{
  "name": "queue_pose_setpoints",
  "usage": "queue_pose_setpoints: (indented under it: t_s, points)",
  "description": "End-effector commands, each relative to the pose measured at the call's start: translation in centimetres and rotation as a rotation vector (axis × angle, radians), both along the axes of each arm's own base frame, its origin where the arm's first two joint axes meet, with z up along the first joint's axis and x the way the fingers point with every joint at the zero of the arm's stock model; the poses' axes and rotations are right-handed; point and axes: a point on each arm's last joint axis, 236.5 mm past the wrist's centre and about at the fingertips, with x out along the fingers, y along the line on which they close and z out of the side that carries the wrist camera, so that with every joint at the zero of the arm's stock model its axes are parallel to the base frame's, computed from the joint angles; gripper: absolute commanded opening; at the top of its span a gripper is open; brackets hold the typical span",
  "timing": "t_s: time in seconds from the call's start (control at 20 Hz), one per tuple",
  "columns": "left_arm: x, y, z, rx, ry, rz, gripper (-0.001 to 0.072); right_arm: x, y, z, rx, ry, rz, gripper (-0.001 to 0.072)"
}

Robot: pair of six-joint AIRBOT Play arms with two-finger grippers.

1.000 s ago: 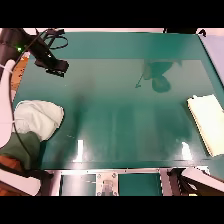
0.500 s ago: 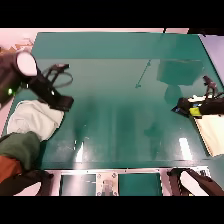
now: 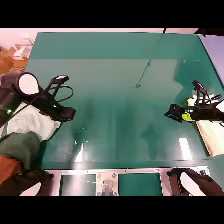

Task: Fold the shirts.

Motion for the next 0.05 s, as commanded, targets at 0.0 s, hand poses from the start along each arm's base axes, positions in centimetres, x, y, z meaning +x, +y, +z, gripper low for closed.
queue_pose_setpoints:
  t_s: [0.0]
  points:
    - [0.21, -0.09, -0.02, -0.005, -0.012, 0.007, 0.002, -0.03, 0.05, -0.02, 0.0, -0.001, 0.001, 0.002]
